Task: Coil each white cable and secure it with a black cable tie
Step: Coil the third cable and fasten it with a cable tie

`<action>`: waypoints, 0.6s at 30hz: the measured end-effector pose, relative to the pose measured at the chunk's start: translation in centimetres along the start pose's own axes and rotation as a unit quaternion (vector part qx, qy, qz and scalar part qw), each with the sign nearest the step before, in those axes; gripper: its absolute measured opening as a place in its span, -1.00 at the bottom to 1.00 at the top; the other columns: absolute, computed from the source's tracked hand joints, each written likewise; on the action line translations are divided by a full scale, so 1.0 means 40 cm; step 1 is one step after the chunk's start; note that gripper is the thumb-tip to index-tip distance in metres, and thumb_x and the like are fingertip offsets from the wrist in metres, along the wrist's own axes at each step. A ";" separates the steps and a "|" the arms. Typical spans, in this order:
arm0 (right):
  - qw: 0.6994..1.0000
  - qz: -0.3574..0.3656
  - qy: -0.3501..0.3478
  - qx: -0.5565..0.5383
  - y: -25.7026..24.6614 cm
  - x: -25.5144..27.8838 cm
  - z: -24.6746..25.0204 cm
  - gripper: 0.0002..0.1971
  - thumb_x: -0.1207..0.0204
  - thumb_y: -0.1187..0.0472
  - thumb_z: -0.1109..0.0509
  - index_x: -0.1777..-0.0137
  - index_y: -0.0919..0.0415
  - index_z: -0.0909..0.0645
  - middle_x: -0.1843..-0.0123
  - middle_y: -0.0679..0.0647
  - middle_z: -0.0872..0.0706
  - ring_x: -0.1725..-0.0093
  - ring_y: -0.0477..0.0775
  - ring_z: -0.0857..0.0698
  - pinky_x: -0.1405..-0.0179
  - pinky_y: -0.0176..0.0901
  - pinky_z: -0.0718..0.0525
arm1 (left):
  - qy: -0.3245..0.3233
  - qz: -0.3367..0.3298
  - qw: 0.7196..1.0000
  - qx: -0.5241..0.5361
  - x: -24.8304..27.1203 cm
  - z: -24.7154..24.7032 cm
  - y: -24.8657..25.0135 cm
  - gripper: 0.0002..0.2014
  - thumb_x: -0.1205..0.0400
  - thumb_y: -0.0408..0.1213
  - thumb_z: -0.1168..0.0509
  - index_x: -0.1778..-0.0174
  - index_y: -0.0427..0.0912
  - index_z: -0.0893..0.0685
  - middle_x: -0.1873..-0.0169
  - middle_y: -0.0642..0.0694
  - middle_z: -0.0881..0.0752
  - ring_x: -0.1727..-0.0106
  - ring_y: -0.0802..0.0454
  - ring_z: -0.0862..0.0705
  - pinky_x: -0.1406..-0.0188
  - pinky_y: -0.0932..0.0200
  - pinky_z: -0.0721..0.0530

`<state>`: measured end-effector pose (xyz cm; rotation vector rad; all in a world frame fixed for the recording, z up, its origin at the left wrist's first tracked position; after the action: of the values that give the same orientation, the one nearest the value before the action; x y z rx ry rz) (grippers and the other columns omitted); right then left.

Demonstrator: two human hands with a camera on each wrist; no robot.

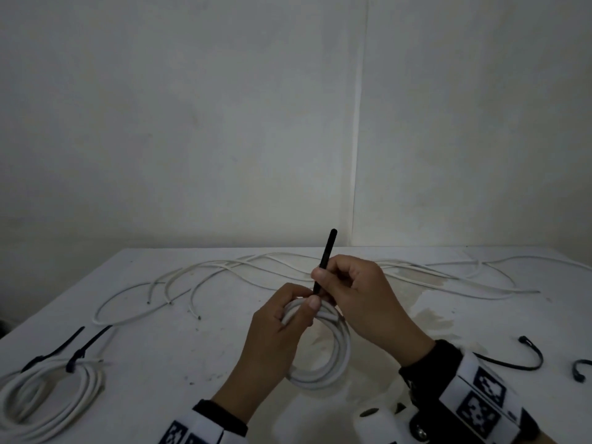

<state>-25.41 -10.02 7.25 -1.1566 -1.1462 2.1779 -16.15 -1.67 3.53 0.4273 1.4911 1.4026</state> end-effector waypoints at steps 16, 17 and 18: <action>0.984 -0.107 -0.126 -0.064 0.064 0.059 -0.177 -0.70 -0.69 0.16 -0.06 0.28 0.01 -0.44 0.39 0.01 -0.50 0.52 -0.30 -0.49 0.43 -0.53 -0.43 | 0.005 0.145 0.989 0.013 0.053 0.161 -0.088 -0.86 -0.62 -0.30 -0.23 0.01 -0.04 -0.67 0.22 -0.08 -0.73 0.26 0.20 -0.74 0.25 0.27 -0.73; 0.983 -0.114 -0.132 -0.064 0.067 0.063 -0.190 -0.70 -0.69 0.16 -0.06 0.28 0.01 -0.45 0.39 0.01 -0.51 0.52 -0.30 -0.50 0.43 -0.53 -0.43 | 0.004 0.149 0.989 0.000 0.058 0.173 -0.092 -0.86 -0.62 -0.30 -0.23 0.01 -0.04 -0.68 0.22 -0.08 -0.74 0.26 0.18 -0.75 0.25 0.28 -0.74; 0.981 -0.119 -0.139 -0.065 0.068 0.067 -0.203 -0.70 -0.70 0.15 -0.05 0.27 0.01 -0.46 0.38 0.00 -0.52 0.51 -0.31 -0.51 0.43 -0.54 -0.43 | 0.009 0.152 0.988 -0.012 0.061 0.187 -0.096 -0.86 -0.62 -0.29 -0.23 0.01 -0.04 -0.68 0.22 -0.08 -0.74 0.25 0.17 -0.76 0.24 0.28 -0.74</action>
<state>-20.19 -5.98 1.19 -0.7311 -1.4812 2.1485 -9.65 3.31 0.40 0.6504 1.4660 1.6625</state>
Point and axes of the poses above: each hand's wrist, its own x-axis away from the middle knuckle, its own z-axis out of the back of the hand, y = z × x, the point moved 6 cm from there along -x, towards the middle knuckle
